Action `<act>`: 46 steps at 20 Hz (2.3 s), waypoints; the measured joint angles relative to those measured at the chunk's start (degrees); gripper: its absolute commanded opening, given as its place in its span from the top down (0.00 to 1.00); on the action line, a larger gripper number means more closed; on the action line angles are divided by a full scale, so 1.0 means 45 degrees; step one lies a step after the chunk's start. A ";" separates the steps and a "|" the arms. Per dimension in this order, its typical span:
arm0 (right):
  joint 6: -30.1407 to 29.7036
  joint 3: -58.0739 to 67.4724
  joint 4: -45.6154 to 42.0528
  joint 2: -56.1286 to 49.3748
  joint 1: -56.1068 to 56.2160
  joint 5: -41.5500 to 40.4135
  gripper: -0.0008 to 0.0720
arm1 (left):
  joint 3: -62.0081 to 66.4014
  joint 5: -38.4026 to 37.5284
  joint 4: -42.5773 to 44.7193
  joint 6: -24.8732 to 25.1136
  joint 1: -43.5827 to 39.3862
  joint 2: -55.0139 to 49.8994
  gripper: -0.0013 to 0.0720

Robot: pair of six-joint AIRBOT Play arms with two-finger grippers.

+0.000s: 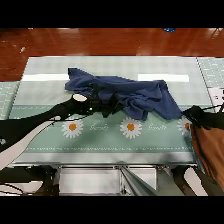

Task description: Fold the shirts.

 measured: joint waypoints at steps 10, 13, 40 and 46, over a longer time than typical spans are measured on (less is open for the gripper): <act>0.0393 -0.0782 0.1520 -0.3123 0.0359 -0.1292 0.43 | 0.0267 -0.0850 0.1608 0.0034 0.0665 0.0272 0.96; 0.0277 -0.0427 0.2599 -0.4284 0.1302 -0.1909 0.46 | 0.0272 -0.0913 0.1676 0.0034 0.0680 0.0272 0.96; 0.0719 1.5747 -0.0481 0.1545 0.3031 0.1540 0.95 | 0.8845 -0.4775 0.2263 0.2395 1.5198 1.0462 0.96; 0.1734 1.5776 -0.2977 0.3351 0.3031 0.4255 0.96 | 0.9413 -0.5440 0.9097 0.0976 1.2434 1.2512 0.96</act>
